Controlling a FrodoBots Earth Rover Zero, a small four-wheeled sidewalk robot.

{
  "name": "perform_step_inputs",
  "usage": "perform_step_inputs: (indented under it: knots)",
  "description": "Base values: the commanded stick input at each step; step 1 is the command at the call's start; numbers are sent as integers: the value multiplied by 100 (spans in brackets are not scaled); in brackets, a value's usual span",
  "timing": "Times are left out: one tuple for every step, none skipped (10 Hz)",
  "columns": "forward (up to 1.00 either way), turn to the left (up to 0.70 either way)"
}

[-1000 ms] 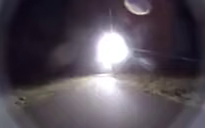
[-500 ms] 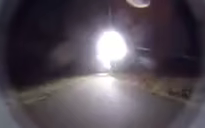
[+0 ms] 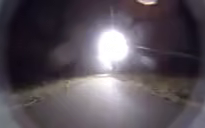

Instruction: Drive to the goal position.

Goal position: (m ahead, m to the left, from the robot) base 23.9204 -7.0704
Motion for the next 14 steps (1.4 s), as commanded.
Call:
perform_step_inputs:
  knots:
    - [100, 12]
    - [100, 12]
    - [100, 11]
    - [100, 10]
    - [100, 9]
    - [100, 9]
    - [100, 6]
    - [100, 5]
    - [100, 5]
    - [100, 2]
    - [100, 1]
    - [100, -2]
    - [100, -3]
    - [100, -4]
